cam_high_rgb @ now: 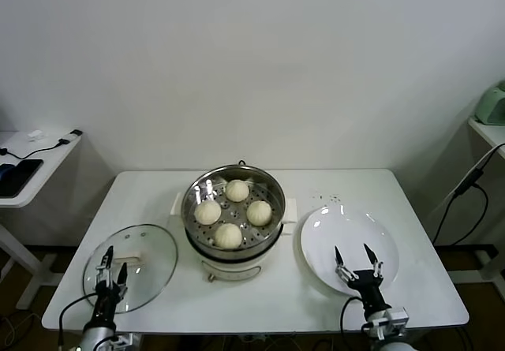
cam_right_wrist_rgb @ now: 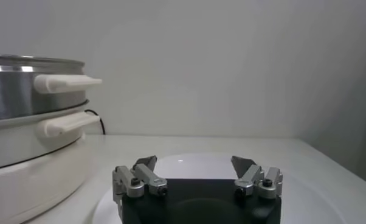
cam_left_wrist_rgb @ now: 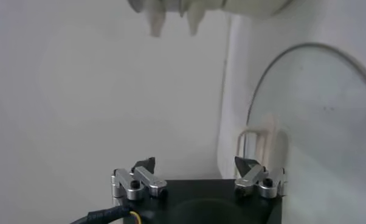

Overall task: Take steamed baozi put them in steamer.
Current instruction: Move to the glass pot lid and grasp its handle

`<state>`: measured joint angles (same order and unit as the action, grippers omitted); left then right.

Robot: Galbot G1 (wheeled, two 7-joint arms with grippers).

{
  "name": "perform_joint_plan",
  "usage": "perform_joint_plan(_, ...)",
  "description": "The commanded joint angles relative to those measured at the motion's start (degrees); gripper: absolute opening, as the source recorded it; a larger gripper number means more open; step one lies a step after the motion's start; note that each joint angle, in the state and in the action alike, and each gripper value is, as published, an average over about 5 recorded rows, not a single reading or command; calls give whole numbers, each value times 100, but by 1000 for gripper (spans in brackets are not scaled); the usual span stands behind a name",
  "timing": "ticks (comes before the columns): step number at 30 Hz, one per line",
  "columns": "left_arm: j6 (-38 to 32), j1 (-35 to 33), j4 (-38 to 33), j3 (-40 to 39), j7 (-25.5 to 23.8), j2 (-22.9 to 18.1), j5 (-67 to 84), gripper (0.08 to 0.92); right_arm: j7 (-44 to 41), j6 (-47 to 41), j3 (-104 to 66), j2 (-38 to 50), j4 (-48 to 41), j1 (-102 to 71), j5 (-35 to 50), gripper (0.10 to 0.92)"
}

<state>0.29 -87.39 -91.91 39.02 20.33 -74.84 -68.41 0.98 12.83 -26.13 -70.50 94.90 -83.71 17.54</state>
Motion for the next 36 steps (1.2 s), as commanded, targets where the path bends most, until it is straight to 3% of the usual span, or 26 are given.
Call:
perform_joint_plan(1, 70, 626, 797, -48, 94, 104, -314, 823, 21, -12, -56, -24, 48, -48, -42, 823)
perform_joint_plan(16, -21, 852, 1342, -143, 276, 248, -150, 801, 68, -33, -72, -145, 95, -69, -163, 823)
perform_joint_plan(27, -20, 930, 1498, -161, 402, 192, -174, 498, 114, -75, -45, -177, 158, -79, -177, 823)
perform_joint_plan(36, -104, 780, 901, -95, 402, 168, -106, 238, 122, -50, -84, -207, 151, -121, -173, 823)
